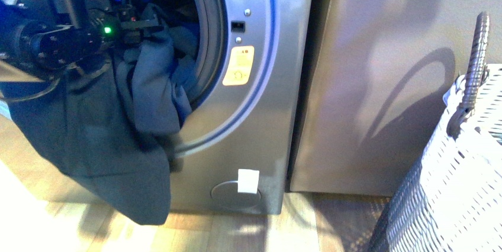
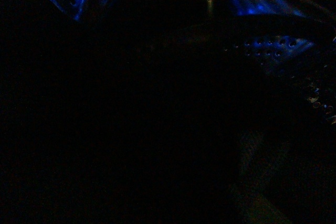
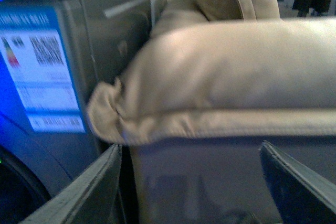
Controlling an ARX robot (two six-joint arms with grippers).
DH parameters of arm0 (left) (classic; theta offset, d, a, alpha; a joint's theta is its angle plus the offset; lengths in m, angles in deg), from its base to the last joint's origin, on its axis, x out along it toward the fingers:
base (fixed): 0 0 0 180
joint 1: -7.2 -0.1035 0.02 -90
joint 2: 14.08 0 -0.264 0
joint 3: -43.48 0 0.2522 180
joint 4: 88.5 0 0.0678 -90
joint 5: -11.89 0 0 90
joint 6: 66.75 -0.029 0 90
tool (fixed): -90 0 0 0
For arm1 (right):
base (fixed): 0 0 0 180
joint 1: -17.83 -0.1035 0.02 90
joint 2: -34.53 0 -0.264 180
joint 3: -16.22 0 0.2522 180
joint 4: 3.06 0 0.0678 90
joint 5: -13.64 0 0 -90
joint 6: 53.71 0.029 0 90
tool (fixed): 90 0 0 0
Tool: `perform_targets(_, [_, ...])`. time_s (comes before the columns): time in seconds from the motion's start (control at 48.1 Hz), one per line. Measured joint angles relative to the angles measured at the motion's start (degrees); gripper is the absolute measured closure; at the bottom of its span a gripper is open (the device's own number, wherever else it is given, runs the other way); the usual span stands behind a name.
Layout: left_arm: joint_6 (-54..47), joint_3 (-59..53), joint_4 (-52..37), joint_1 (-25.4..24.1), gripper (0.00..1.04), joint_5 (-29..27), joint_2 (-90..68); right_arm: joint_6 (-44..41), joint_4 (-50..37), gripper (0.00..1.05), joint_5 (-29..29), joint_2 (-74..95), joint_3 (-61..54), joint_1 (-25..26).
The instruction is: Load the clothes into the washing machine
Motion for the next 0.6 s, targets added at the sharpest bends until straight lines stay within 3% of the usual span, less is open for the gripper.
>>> perform_targets(0.187, [0.00, 4.42, 2.51, 0.07, 0.94, -0.87, -2.34, 0.31, -3.72, 0.53, 3.93, -7.67, -13.68, 5.25])
perform_targets(0.519, [-0.90, 14.01, 7.23, 1.09, 0.94, -2.89, -6.95, 0.39, -8.07, 0.97, 10.32, -16.52, -27.56, 11.39])
perform_targets(0.602, [-1.44, 17.33, 8.90, 1.36, 0.94, -4.39, -8.59, 0.35, -8.59, 1.03, 11.54, -18.23, -29.86, 12.66])
